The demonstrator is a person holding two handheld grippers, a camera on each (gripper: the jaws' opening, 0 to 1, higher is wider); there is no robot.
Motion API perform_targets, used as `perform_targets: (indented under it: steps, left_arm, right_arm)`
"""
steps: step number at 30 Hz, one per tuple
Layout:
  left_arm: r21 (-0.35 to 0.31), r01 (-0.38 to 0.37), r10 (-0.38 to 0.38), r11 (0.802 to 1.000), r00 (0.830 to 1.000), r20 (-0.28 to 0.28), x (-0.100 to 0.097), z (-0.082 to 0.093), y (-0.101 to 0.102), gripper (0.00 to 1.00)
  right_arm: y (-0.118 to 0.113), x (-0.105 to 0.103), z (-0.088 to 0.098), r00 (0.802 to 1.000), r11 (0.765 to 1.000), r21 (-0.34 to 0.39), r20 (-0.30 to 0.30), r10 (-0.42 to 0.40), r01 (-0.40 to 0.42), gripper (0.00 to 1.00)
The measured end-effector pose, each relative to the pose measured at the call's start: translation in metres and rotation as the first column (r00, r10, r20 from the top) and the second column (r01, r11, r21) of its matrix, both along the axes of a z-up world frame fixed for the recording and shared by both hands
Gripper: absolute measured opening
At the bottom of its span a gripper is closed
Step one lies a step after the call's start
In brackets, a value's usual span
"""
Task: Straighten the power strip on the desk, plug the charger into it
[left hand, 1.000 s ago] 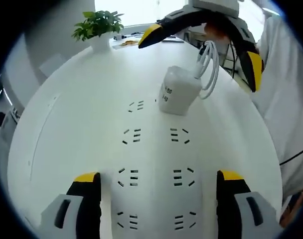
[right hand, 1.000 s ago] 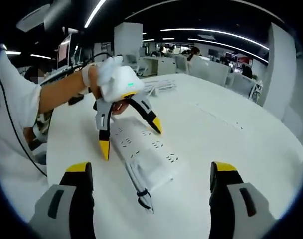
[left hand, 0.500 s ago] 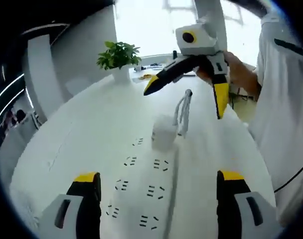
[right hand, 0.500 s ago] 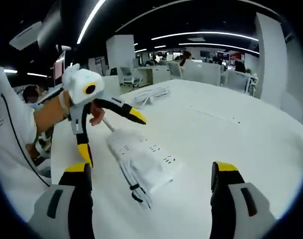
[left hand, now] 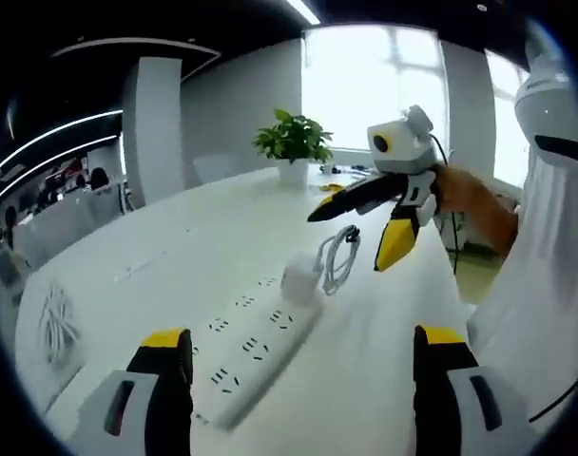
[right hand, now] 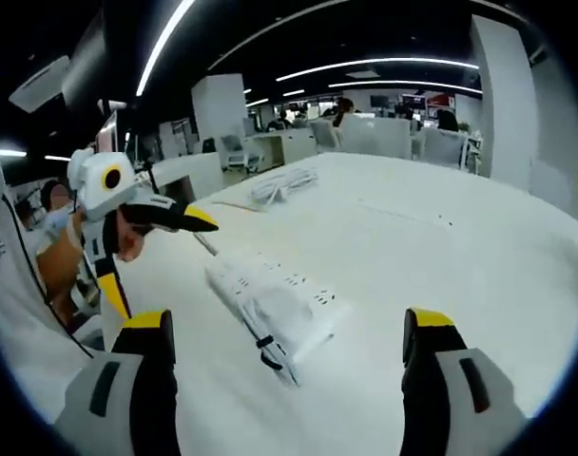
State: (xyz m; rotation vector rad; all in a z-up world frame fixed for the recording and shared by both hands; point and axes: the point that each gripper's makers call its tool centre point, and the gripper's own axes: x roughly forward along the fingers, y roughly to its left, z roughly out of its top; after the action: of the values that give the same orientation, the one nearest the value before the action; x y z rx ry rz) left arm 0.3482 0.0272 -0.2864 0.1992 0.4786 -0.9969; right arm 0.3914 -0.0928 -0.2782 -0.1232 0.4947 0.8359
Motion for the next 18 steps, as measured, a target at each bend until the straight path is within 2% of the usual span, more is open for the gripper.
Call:
perform_targets:
  steps: [3, 4, 6, 9, 11, 14, 18]
  left_arm:
    - [0.038, -0.091, 0.090, 0.995, 0.996, 0.026, 0.005, -0.003, 0.015, 0.96]
    - [0.042, -0.148, 0.147, 0.988, 0.989, 0.021, 0.007, -0.004, 0.020, 0.96]
    - [0.003, -0.192, 0.192, 0.981, 0.981, 0.015, 0.005, -0.001, 0.022, 0.96]
    - [-0.050, -0.218, 0.218, 0.975, 0.976, -0.006, -0.002, 0.002, 0.021, 0.96]
    - [-0.039, -0.217, 0.217, 0.975, 0.976, -0.021, -0.009, -0.001, 0.023, 0.96]
    - [0.035, -0.262, 0.262, 0.965, 0.965, -0.024, -0.015, -0.009, 0.038, 0.96]
    - [0.022, -0.282, 0.283, 0.959, 0.959, -0.022, -0.024, -0.003, 0.044, 0.96]
  right_arm:
    - [-0.001, -0.003, 0.003, 1.000, 1.000, 0.004, 0.008, -0.008, 0.008, 0.97]
    - [-0.001, -0.004, 0.005, 1.000, 1.000, 0.011, 0.013, -0.014, 0.014, 0.97]
    - [-0.001, -0.007, 0.007, 1.000, 1.000, 0.024, 0.014, -0.019, 0.019, 0.97]
    - [-0.002, -0.012, 0.008, 1.000, 0.999, 0.038, 0.006, -0.029, 0.029, 0.97]
    - [-0.003, -0.017, 0.010, 0.999, 0.999, 0.041, 0.013, -0.031, 0.030, 0.97]
    - [-0.005, -0.023, 0.011, 0.999, 0.998, 0.046, 0.009, -0.039, 0.039, 0.97]
    - [-0.009, -0.031, 0.012, 0.999, 0.997, 0.056, 0.001, -0.052, 0.052, 0.97]
